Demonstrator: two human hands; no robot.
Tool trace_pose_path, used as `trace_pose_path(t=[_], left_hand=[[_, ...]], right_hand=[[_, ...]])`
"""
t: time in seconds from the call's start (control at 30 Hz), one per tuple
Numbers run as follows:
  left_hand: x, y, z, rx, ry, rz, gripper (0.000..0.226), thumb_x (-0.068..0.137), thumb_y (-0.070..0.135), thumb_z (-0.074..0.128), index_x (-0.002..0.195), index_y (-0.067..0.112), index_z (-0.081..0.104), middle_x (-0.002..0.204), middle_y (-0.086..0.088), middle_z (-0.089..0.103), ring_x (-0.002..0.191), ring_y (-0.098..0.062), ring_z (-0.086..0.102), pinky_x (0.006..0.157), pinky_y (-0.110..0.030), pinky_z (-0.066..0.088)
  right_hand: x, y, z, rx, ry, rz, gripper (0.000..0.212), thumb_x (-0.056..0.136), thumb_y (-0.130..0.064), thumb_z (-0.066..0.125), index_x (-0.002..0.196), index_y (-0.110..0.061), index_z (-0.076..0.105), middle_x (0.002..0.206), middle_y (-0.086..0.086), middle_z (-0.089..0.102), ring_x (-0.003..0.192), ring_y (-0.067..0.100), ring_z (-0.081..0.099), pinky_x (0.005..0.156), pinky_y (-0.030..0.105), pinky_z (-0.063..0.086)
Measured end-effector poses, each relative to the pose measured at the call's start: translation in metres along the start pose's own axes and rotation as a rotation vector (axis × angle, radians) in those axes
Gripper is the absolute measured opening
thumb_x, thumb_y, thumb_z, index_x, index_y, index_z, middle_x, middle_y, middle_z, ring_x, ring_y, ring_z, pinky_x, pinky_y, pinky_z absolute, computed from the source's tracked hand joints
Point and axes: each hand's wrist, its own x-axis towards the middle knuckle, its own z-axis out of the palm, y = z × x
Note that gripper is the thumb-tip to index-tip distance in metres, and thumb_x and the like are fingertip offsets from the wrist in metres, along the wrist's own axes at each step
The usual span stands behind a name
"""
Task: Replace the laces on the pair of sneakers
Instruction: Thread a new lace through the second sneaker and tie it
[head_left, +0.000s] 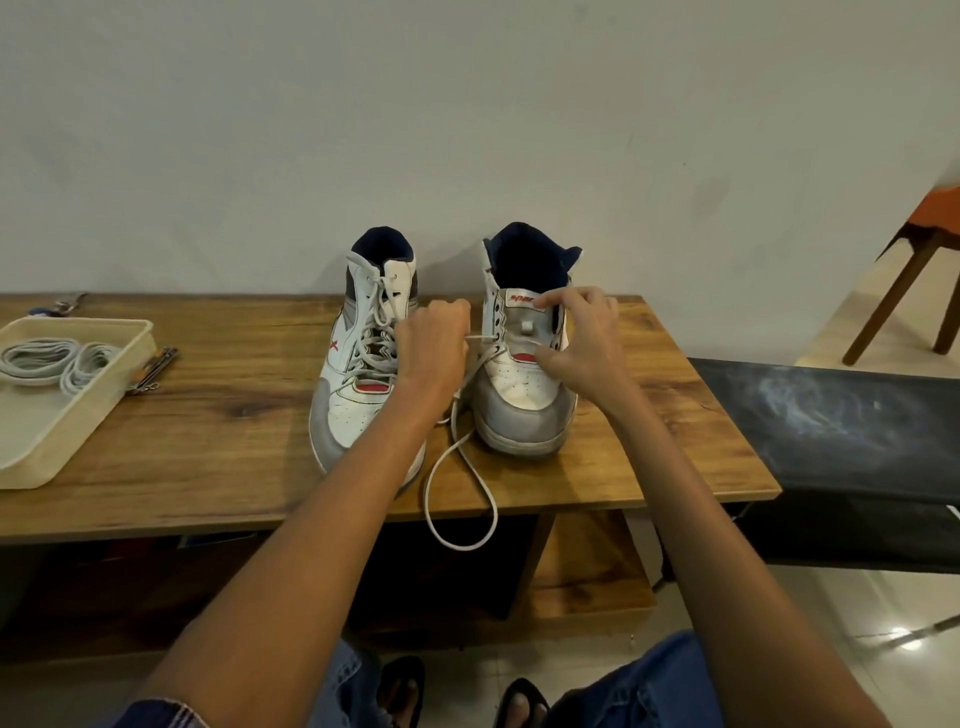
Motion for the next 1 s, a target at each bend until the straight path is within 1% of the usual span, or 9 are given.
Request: trace_pose_path(t=[0.13,0.3,0.43,0.57,0.7,0.77,0.83,0.9,1.0], left_hand=[[-0.001,0.007,-0.002,0.018,0.035,-0.057,0.013,0.093,0.014,0.055,0.106,0.010,0.057,0.098,-0.007,0.062,0.088,-0.022,0.060,0.068,-0.027,0.035],[0.003,0.004,-0.005,0.085,-0.139,-0.148,0.026,0.089,0.006,0.059,0.115,0.009,0.056,0.110,-0.010,0.062,0.102,-0.027,0.059,0.076,-0.033,0.042],[0.011,-0.002,-0.014,-0.221,-0.212,-0.182,0.023,0.087,0.004,0.059,0.109,0.011,0.058,0.108,-0.010,0.064,0.101,-0.025,0.060,0.084,-0.036,0.047],[0.004,-0.001,-0.008,-0.358,-0.482,-0.171,0.036,0.084,0.013,0.067,0.116,0.010,0.052,0.111,-0.011,0.062,0.102,-0.024,0.060,0.092,-0.040,0.048],[0.006,-0.002,-0.018,-0.418,-0.550,-0.169,0.037,0.090,0.015,0.059,0.124,0.012,0.046,0.114,-0.007,0.059,0.094,-0.019,0.059,0.077,-0.029,0.050],[0.011,-0.002,-0.034,-0.650,-0.518,-0.240,0.034,0.093,0.013,0.053,0.126,0.010,0.045,0.106,-0.004,0.058,0.088,-0.015,0.058,0.072,-0.026,0.048],[0.013,0.002,-0.049,-1.116,-0.511,-0.367,0.030,0.096,0.011,0.048,0.125,0.007,0.048,0.089,-0.002,0.058,0.077,-0.014,0.058,0.071,-0.027,0.051],[0.013,0.008,-0.058,-1.567,-0.466,-0.434,0.022,0.097,0.008,0.046,0.118,0.007,0.053,0.083,-0.002,0.059,0.075,-0.013,0.061,0.071,-0.027,0.056],[0.013,0.015,-0.060,-1.906,-0.366,-0.452,0.022,0.095,-0.004,0.040,0.104,0.008,0.057,0.089,-0.004,0.063,0.083,-0.015,0.063,0.074,-0.025,0.056]], right_hand=[[0.003,0.001,-0.006,0.002,-0.035,0.060,0.038,0.074,-0.009,0.073,0.109,-0.017,0.061,0.114,-0.001,0.039,0.112,0.011,0.032,0.084,0.017,0.027],[0.000,-0.002,-0.002,-0.018,-0.010,0.034,0.021,0.075,-0.012,0.076,0.094,-0.018,0.068,0.106,-0.006,0.042,0.106,0.010,0.038,0.084,0.019,0.032],[0.003,-0.002,-0.005,-0.041,-0.059,0.022,0.021,0.078,-0.009,0.072,0.097,-0.018,0.068,0.113,-0.001,0.050,0.109,0.014,0.042,0.085,0.021,0.033],[0.005,-0.003,-0.005,-0.003,-0.013,0.013,0.016,0.082,-0.013,0.067,0.098,-0.016,0.068,0.112,0.005,0.055,0.106,0.016,0.046,0.081,0.020,0.032],[0.005,-0.005,-0.006,0.020,0.069,0.003,0.011,0.086,-0.013,0.063,0.095,-0.014,0.067,0.103,0.002,0.060,0.089,0.006,0.044,0.069,0.014,0.032],[0.006,-0.010,-0.008,0.080,0.109,-0.008,0.007,0.087,-0.015,0.061,0.092,-0.012,0.066,0.093,0.001,0.065,0.075,0.003,0.048,0.063,0.011,0.034],[0.007,-0.019,-0.012,0.167,0.082,-0.013,0.011,0.089,-0.026,0.060,0.089,-0.015,0.063,0.080,-0.004,0.066,0.068,0.002,0.055,0.061,0.016,0.040],[0.005,-0.031,-0.017,0.284,-0.061,0.021,0.021,0.091,-0.038,0.058,0.096,-0.018,0.059,0.078,-0.001,0.070,0.071,0.009,0.065,0.063,0.026,0.051],[-0.001,-0.048,-0.018,0.506,-0.300,0.064,0.035,0.091,-0.033,0.059,0.118,-0.014,0.048,0.088,0.007,0.072,0.081,0.018,0.070,0.065,0.030,0.054]])
